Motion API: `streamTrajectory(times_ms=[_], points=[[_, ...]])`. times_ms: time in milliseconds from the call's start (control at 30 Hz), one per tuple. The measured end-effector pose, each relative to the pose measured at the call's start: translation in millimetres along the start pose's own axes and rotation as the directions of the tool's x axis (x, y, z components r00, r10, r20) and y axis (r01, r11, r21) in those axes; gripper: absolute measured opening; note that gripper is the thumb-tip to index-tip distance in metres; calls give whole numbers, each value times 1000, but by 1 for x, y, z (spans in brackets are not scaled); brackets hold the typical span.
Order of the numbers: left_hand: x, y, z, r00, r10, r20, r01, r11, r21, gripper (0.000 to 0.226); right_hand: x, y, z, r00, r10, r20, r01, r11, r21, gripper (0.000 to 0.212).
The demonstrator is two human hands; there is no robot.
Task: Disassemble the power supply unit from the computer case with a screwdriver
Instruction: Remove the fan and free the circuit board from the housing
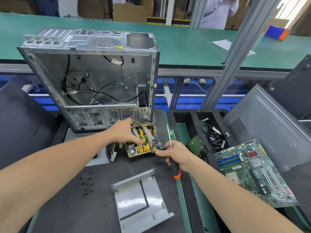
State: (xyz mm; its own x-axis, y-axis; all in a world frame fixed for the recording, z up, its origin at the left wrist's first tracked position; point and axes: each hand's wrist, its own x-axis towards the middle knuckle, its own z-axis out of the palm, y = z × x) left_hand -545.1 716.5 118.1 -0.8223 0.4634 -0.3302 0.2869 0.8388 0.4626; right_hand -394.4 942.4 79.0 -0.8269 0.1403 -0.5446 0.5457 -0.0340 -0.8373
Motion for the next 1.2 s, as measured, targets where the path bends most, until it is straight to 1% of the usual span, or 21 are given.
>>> streamTrajectory(times_ms=[67, 100, 200, 267, 333, 467, 567, 633, 767, 900, 967, 1067, 1133, 1200], points=[[2, -4, 2, 1000, 0, -8, 0, 1000, -16, 130, 2, -3, 2, 1000, 30, 4, -30, 998, 64, 63], [4, -6, 3, 1000, -4, -12, 4, 1000, -29, 130, 4, -5, 3, 999, 49, 12, -49, 995, 88, 62], [6, -12, 4, 999, -33, -12, 32, 997, -67, 130, 8, -7, 4, 995, 97, 16, -99, 988, 122, 48], [7, -14, 4, 999, -38, -3, 38, 996, -78, 130, 9, -9, 4, 991, 133, 21, -135, 980, 148, 51], [7, -15, 3, 999, -37, 2, 37, 997, -72, 129, 10, -14, 4, 982, 177, 69, -187, 964, 189, 54], [8, -13, 3, 999, -36, -2, 35, 998, -47, 127, 8, -25, 3, 950, 267, 161, -305, 905, 298, 31], [6, -10, 3, 1000, -30, 8, 30, 999, -21, 124, 10, -28, 4, 946, 283, 156, -321, 883, 344, 22], [5, -9, 2, 1000, -23, 7, 23, 1000, -8, 123, 12, -30, 6, 939, 305, 158, -343, 863, 372, 21], [0, -8, 1, 1000, 18, 21, -18, 999, 27, 126, 15, -31, 14, 922, 339, 186, -383, 864, 328, 17], [-4, -10, 2, 997, 64, 45, -66, 996, 53, 121, 16, -27, 21, 913, 343, 222, -390, 894, 222, 17], [-5, -12, 4, 995, 77, 60, -82, 993, 80, 115, 16, -23, 25, 917, 338, 210, -376, 910, 178, 15], [-6, -15, 7, 995, 78, 64, -82, 994, 72, 110, 17, -17, 30, 927, 338, 162, -363, 918, 161, 18], [-4, -16, 8, 995, 76, 60, -80, 994, 74, 112, 17, -16, 32, 930, 335, 149, -358, 919, 165, 18], [-3, -16, 6, 995, 70, 77, -76, 994, 78, 118, 15, -17, 34, 930, 337, 149, -360, 917, 171, 16]])
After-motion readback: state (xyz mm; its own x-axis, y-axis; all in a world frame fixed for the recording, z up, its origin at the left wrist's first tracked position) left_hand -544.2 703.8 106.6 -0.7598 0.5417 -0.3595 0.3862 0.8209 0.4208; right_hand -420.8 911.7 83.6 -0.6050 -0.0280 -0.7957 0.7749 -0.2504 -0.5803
